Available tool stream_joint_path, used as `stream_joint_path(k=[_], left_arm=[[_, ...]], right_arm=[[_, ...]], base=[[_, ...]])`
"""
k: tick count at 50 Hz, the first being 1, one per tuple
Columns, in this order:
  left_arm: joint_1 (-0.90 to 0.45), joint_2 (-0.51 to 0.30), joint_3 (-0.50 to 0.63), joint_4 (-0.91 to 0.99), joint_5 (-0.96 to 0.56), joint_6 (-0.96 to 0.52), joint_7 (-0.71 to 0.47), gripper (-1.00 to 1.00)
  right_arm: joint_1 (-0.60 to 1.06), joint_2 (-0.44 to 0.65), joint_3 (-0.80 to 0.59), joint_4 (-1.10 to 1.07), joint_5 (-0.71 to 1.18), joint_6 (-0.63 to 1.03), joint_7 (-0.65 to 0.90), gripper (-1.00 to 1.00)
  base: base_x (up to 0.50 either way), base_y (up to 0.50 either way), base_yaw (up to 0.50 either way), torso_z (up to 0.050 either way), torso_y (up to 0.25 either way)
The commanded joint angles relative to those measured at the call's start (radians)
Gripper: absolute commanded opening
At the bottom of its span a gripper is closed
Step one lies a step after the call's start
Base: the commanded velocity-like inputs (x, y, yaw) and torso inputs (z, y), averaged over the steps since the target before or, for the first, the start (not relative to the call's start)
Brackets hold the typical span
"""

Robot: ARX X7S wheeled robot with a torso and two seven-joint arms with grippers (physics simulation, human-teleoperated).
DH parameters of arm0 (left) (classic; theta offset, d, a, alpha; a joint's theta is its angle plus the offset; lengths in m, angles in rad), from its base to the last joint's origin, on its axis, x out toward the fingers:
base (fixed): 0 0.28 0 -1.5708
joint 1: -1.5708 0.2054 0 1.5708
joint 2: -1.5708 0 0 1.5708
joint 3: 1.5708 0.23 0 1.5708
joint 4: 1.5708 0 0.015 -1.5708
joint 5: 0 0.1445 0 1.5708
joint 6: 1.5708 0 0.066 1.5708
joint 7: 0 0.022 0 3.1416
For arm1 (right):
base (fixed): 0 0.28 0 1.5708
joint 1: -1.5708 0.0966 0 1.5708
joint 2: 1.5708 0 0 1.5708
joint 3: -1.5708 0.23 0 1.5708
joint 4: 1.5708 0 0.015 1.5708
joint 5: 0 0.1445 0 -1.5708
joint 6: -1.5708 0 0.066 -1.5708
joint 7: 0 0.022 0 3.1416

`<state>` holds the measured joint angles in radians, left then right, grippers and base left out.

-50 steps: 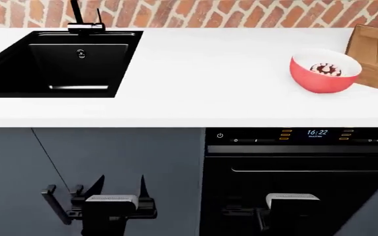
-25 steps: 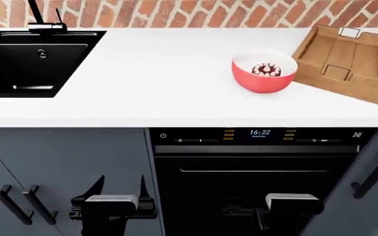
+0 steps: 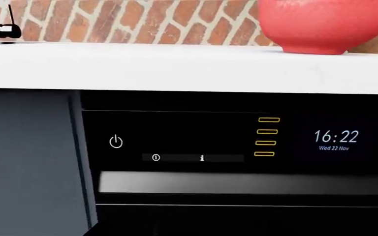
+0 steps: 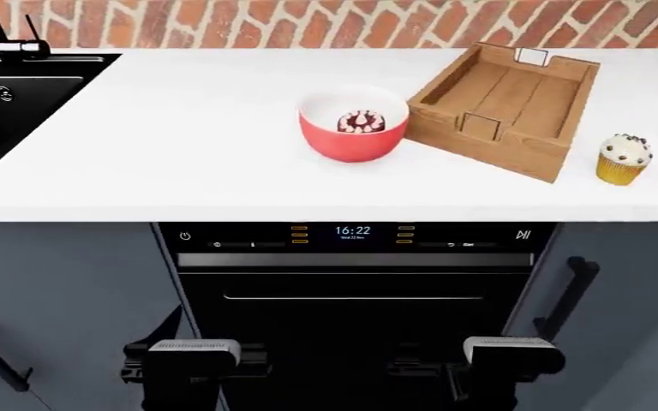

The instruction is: Pick up the bowl with cake and place it on the tray. Pick up the cupcake and place it on the tray.

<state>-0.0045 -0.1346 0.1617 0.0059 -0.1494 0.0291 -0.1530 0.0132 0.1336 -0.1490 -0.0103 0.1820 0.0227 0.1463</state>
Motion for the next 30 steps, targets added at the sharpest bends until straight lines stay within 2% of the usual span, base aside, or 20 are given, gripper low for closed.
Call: stream_joint_path(k=[1, 30], left_arm=[[0.003, -0.007, 0.01, 0.012, -0.005, -0.005, -0.011, 1.0], [-0.007, -0.025, 0.03, -0.01, -0.02, 0.013, -0.024, 1.0]], right_arm=[[-0.001, 0.008, -0.01, -0.008, 0.005, 0.004, 0.012, 1.0], [-0.006, 0.026, -0.03, -0.024, 0.023, 0.006, 0.032, 1.0]], base=[[0.0, -0.5, 0.0, 0.0, 0.0], [0.0, -0.5, 0.0, 0.0, 0.0]])
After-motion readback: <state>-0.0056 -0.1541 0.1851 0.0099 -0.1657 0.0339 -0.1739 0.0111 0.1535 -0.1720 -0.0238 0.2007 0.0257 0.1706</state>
